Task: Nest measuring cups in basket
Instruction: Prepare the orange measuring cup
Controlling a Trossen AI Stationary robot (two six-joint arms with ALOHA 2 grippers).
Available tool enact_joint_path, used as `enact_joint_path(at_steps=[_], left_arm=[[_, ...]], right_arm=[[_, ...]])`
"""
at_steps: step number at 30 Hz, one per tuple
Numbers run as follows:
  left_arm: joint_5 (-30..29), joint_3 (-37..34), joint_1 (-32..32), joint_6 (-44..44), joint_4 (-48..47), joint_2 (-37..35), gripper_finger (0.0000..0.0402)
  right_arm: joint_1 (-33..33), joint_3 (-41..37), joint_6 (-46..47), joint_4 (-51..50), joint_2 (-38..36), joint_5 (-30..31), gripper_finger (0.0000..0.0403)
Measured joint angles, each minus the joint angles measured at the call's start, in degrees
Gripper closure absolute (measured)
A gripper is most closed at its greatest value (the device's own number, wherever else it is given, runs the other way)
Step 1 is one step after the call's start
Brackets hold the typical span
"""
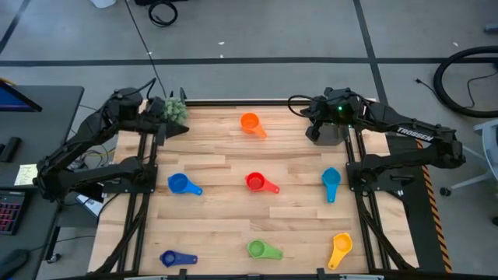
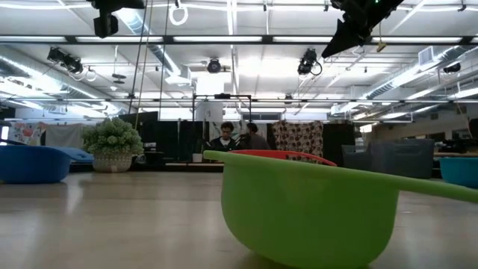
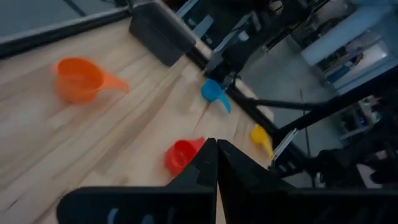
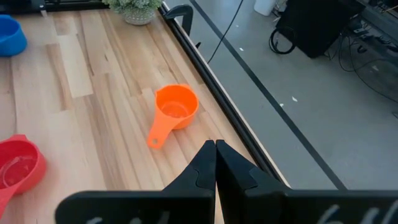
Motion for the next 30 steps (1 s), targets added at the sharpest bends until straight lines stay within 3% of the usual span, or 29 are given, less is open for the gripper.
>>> enact_joint_path(at_steps=[6, 9, 12, 17, 22, 30], left_arm=[[-10.8, 7.7, -2.6, 4.1, -20.1, 2.6, 0.0399], [-15.7, 13.4, -3.9, -0.7, -30.2, 4.4, 0.0399], [-16.3, 16.9, -5.9, -7.5, -36.8, 6.0, 0.0399], [-12.9, 17.2, -9.9, -5.5, -39.2, 6.8, 0.0386], [-12.2, 17.1, -11.2, -10.7, -39.3, 7.3, 0.0355], [-11.9, 17.1, -14.7, -8.7, -39.6, 9.0, 0.0303]], right_arm=[[0.0, 0.0, 0.0, 0.0, 0.0, 0.0, 0.0396], [0.0, 0.0, 0.0, 0.0, 0.0, 0.0, 0.0396], [0.0, 0.0, 0.0, 0.0, 0.0, 0.0, 0.0396], [0.0, 0.0, 0.0, 0.0, 0.0, 0.5, 0.0395], [-0.1, 0.0, 0.0, 0.0, 0.0, 0.5, 0.0392], [-0.1, 0.0, 0.0, -0.1, 0.0, 0.5, 0.0391]])
